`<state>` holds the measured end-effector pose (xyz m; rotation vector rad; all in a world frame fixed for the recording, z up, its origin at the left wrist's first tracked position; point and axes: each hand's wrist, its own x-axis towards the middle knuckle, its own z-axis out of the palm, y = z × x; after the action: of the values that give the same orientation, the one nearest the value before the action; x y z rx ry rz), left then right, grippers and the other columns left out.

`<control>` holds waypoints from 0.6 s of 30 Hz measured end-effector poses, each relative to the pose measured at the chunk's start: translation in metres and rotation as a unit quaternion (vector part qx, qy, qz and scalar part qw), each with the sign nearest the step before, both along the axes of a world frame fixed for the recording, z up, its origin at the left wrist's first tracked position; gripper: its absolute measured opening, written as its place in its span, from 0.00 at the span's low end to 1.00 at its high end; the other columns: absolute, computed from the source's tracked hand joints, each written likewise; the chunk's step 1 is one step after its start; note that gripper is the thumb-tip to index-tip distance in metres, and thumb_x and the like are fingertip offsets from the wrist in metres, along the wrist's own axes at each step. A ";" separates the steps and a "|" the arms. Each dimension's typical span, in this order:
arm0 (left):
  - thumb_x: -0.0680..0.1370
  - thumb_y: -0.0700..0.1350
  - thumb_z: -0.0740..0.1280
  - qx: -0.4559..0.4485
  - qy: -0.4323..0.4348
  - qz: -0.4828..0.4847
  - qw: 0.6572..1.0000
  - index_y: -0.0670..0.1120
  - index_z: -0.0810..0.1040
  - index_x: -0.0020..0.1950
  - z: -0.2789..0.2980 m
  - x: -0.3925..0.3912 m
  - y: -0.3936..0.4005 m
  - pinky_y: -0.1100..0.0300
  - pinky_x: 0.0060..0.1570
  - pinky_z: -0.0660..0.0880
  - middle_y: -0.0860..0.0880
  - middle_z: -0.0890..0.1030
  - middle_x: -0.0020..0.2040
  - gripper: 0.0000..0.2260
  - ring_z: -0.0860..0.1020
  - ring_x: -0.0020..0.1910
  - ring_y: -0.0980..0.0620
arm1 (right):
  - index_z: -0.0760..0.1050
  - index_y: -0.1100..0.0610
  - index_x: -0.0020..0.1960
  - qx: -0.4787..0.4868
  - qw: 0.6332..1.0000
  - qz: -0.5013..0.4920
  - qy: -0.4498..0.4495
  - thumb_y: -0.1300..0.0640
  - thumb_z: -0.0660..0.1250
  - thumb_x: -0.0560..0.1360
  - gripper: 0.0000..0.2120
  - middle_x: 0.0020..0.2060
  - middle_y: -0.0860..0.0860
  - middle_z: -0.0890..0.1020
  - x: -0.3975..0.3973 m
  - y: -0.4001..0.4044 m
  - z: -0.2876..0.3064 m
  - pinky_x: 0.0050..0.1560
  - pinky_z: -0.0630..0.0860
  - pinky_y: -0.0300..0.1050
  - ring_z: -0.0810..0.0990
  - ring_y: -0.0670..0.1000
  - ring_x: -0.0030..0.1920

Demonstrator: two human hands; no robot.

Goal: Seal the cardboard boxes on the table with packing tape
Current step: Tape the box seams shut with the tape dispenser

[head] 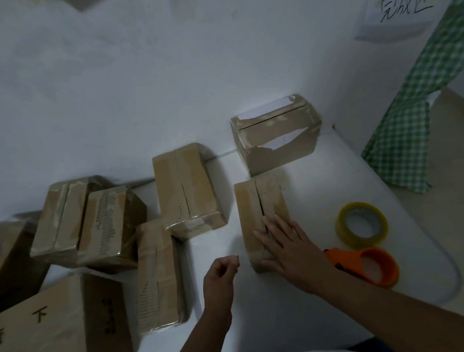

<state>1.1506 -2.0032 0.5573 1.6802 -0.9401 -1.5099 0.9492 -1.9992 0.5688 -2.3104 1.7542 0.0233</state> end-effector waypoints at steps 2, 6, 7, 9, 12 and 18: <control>0.79 0.43 0.69 -0.010 -0.016 -0.020 1.000 0.45 0.83 0.47 -0.001 -0.010 -0.007 0.57 0.51 0.76 0.51 0.84 0.45 0.04 0.80 0.51 0.49 | 0.44 0.47 0.80 -0.002 1.000 0.002 0.002 0.36 0.41 0.79 0.32 0.78 0.52 0.41 0.000 0.000 0.002 0.75 0.35 0.57 0.37 0.55 0.77; 0.80 0.42 0.67 0.013 0.001 -0.033 0.999 0.45 0.80 0.50 -0.005 -0.030 -0.011 0.59 0.50 0.75 0.47 0.83 0.49 0.03 0.79 0.54 0.45 | 0.46 0.48 0.79 -0.002 1.000 -0.005 0.001 0.37 0.41 0.80 0.31 0.78 0.52 0.42 0.001 0.000 0.003 0.74 0.35 0.58 0.37 0.56 0.77; 0.81 0.43 0.65 0.018 -0.005 -0.034 0.999 0.46 0.79 0.53 -0.006 -0.033 -0.009 0.61 0.50 0.74 0.49 0.81 0.53 0.04 0.78 0.56 0.46 | 0.47 0.48 0.79 -0.008 1.000 -0.008 0.002 0.37 0.42 0.80 0.31 0.78 0.52 0.43 0.002 0.000 0.004 0.75 0.37 0.59 0.39 0.56 0.77; 0.82 0.46 0.63 0.032 -0.023 -0.026 0.999 0.49 0.74 0.60 -0.006 -0.039 -0.005 0.60 0.56 0.73 0.52 0.75 0.62 0.07 0.74 0.59 0.50 | 0.47 0.48 0.79 -0.007 1.000 -0.009 0.010 0.38 0.43 0.80 0.31 0.78 0.53 0.43 0.002 0.000 0.004 0.75 0.38 0.59 0.40 0.57 0.78; 0.81 0.46 0.66 0.042 -0.071 0.009 0.997 0.50 0.66 0.68 -0.003 -0.047 -0.007 0.59 0.57 0.71 0.53 0.64 0.63 0.17 0.71 0.57 0.52 | 0.46 0.48 0.79 -0.003 1.000 -0.008 0.007 0.37 0.41 0.80 0.31 0.78 0.52 0.42 0.003 0.001 0.002 0.75 0.38 0.60 0.39 0.57 0.78; 0.81 0.41 0.65 0.036 -0.109 -0.005 0.993 0.43 0.80 0.56 0.005 -0.050 -0.017 0.58 0.48 0.78 0.47 0.83 0.49 0.07 0.80 0.49 0.48 | 0.41 0.46 0.79 0.008 1.000 -0.008 0.012 0.37 0.44 0.81 0.30 0.77 0.51 0.37 0.001 0.000 0.001 0.75 0.34 0.57 0.34 0.55 0.77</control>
<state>1.1008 -2.0201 0.5624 1.9247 -1.0192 -1.4010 0.9503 -1.9996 0.5698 -2.2946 1.7785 0.0622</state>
